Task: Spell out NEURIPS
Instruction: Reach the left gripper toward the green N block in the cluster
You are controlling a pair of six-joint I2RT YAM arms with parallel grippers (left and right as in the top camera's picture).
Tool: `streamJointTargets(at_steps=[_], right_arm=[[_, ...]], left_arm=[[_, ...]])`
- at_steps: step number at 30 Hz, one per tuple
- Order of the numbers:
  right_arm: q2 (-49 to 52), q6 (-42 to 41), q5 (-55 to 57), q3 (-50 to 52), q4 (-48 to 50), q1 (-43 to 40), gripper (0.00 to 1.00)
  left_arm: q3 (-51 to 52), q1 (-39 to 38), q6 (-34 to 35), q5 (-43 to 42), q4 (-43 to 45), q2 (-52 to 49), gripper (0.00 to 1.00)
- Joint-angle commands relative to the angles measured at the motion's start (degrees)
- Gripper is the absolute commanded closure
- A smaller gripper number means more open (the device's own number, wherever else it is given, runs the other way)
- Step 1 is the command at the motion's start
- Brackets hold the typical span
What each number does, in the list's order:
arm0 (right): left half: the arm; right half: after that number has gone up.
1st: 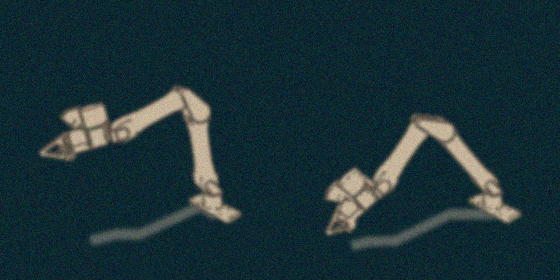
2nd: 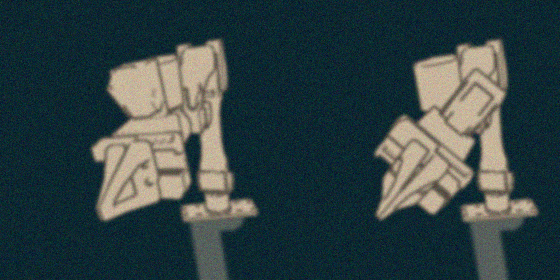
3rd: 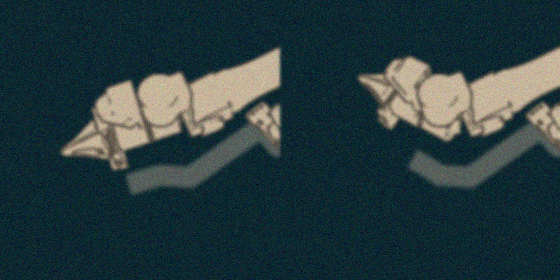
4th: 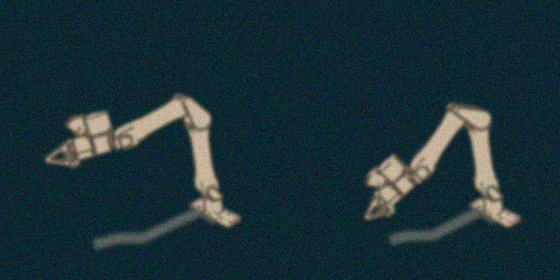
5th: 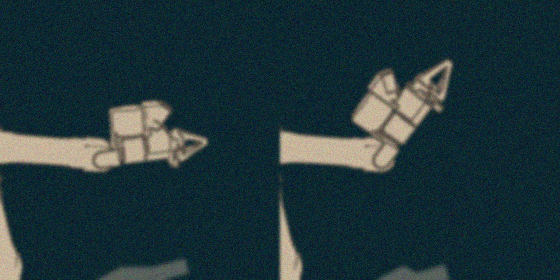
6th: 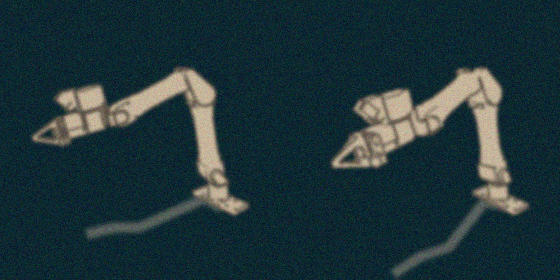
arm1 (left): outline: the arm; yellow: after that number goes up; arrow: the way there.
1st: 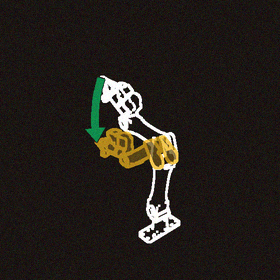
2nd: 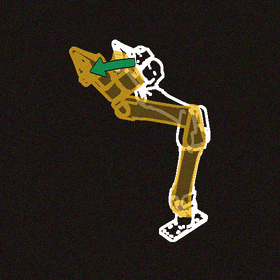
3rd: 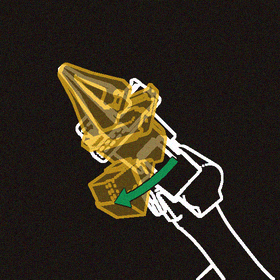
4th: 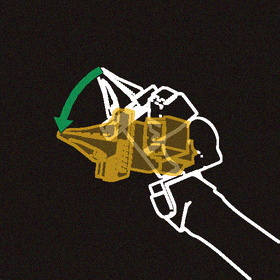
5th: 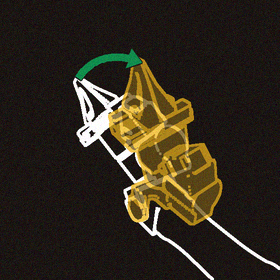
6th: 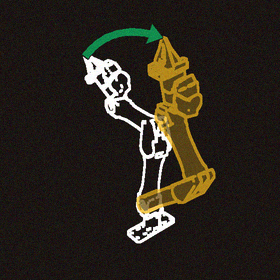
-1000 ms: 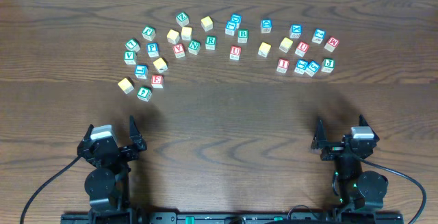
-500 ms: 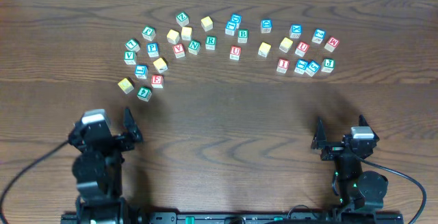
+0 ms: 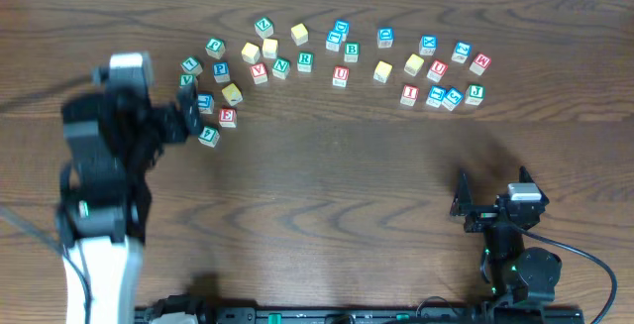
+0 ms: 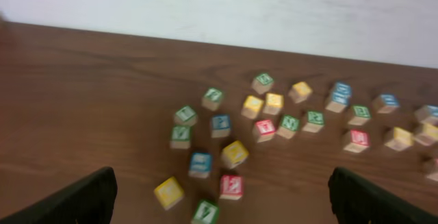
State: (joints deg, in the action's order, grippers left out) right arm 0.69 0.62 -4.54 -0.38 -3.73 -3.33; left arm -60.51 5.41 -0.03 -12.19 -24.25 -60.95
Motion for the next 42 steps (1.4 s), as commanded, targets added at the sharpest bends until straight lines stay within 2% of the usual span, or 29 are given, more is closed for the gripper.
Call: streamJointTargets(at_steps=[1,9,10,15,20,22,24,27,29,34,37,42], right_arm=[[-0.31,-0.55,-0.31,0.07,-0.20,-0.33,0.01],[-0.31,-0.55,-0.31,0.07,-0.20,-0.33,0.01],[-0.31,-0.55,-0.31,0.07,-0.20,-0.33,0.01],[-0.31,-0.55,-0.31,0.07,-0.20,-0.33,0.01],[-0.31,-0.55,-0.31,0.07,-0.20,-0.33,0.01],[-0.31,-0.55,-0.31,0.07,-0.20,-0.33,0.01],[-0.31,-0.55,-0.31,0.07,-0.20,-0.33,0.01],[-0.31,-0.55,-0.31,0.07,-0.20,-0.33,0.01],[-0.31,-0.55,-0.31,0.07,-0.20,-0.33,0.01],[-0.31,-0.55,-0.31,0.07,-0.20,-0.33,0.01],[-0.31,-0.55,-0.31,0.07,-0.20,-0.33,0.01],[-0.31,-0.55,-0.31,0.07,-0.20,-0.33,0.01]], left_arm=[[-11.67,-2.34,-0.39,-3.08,-4.70,-8.57,0.02],[-37.94,-8.48,-3.41,-3.04,-20.68,-31.17,0.02],[-43.60,-9.27,-3.41,-3.06,-24.41,-36.48,0.02],[-54.14,-10.78,-7.10,-3.69,-32.83,-47.80,0.02],[-54.10,-11.39,-7.67,-3.76,-33.33,-53.68,0.02],[-54.10,-11.45,-6.10,-6.91,-33.24,-56.74,0.02],[-54.10,-11.91,-10.05,-10.62,-31.26,-58.14,0.02],[-54.10,-13.11,-10.91,-10.71,-27.65,-59.30,0.02],[-54.10,-14.38,-10.88,-8.41,-25.40,-59.67,0.02],[-54.10,-18.16,-10.88,3.39,-23.47,-61.61,0.02],[-54.10,-19.45,-10.88,6.95,-22.95,-63.41,0.01],[-54.10,-19.41,-10.84,6.88,-21.57,-65.33,0.18]])
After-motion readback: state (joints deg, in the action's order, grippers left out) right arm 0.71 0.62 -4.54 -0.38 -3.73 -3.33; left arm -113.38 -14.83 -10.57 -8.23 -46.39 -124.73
